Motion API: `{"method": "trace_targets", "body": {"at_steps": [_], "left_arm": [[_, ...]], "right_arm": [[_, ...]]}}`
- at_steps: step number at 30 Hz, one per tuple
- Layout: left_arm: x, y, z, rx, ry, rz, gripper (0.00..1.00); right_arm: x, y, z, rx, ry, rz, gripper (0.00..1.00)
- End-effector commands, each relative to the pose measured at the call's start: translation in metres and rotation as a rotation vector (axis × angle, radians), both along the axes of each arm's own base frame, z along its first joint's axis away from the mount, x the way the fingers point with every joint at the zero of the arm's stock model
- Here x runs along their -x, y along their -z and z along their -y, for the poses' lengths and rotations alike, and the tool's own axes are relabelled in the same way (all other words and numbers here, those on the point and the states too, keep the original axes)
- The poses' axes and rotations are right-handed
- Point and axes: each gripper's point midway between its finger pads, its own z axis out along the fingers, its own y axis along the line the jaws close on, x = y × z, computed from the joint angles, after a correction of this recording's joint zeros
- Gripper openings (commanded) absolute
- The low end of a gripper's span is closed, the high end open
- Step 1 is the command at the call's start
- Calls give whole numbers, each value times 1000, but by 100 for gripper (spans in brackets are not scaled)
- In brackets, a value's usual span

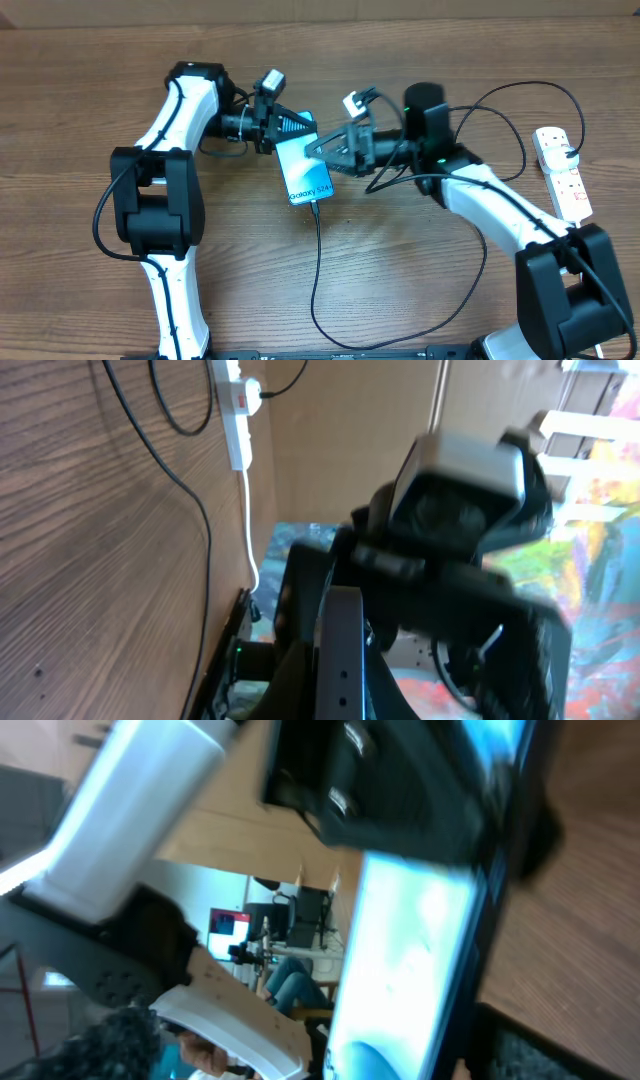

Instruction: Plug charger to phone and switch on socket

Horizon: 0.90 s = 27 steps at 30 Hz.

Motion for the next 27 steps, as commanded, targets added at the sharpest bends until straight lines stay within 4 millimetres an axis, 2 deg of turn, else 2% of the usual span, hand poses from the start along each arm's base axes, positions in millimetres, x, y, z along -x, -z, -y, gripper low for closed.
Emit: {"method": "trace_targets", "body": {"at_steps": [1, 7, 14, 19, 20, 24, 27], "left_arm": [[-1, -14, -3, 20, -13, 60, 4], [-3, -13, -1, 23, -9, 99, 4], [6, -12, 15, 26, 35, 104, 4], [13, -12, 28, 28, 68, 107, 4], [14, -12, 30, 28, 73, 107, 5], [19, -12, 37, 29, 93, 106, 4], [22, -12, 41, 29, 104, 106, 4]], "right_arm": [[4, -14, 18, -56, -77, 38, 100], [6, -2, 28, -39, -75, 17, 100], [16, 21, 13, 42, -67, -5, 99], [26, 23, 3, 49, -99, 2, 56], [27, 23, 2, 49, -102, 3, 52], [20, 32, 4, 95, -55, -13, 50], [17, 41, 6, 139, -18, -36, 29]]}}
